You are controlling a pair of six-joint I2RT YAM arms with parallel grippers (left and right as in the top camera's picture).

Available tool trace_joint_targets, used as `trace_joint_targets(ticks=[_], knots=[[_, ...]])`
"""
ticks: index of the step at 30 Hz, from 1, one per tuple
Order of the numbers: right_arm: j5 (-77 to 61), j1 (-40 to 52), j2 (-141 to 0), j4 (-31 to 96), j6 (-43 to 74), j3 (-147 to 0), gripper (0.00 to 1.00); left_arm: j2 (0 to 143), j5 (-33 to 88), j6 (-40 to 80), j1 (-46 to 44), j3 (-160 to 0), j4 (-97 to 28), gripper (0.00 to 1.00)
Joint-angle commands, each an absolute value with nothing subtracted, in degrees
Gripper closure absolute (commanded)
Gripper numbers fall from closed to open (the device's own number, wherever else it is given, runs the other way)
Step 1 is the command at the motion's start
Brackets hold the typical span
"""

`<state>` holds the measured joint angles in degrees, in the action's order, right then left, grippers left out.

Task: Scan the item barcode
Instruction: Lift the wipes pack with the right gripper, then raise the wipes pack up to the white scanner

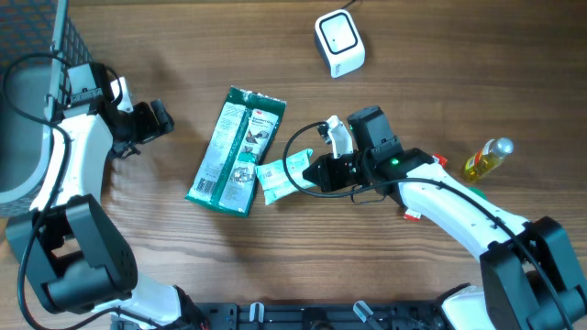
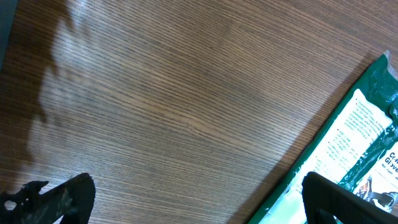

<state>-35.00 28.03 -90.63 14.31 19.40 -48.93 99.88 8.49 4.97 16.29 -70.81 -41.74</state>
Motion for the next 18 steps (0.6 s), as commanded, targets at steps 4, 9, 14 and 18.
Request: trace_joint_targets(ticks=[4,9,14,18], knots=[[-39.83,28.01,-89.30,13.72,11.33,-49.17,0.96,100.31,8.95,4.49,16.84,-70.43,-41.76,0.00],[-46.83,24.60,-80.34,15.73,2.79,-49.17,0.96,100.31,8.95,4.49,16.84,-70.43,-41.76,0.00],[-44.82,22.90,-74.46,22.57,0.01,-49.17,0.96,100.31,8.95,4.49,16.84,-70.43,-41.76,0.00],[-38.09,22.13,-74.35,23.55,-0.08,-49.65,0.96,100.31,8.95,4.49,16.84,-70.43,-41.76,0.00]])
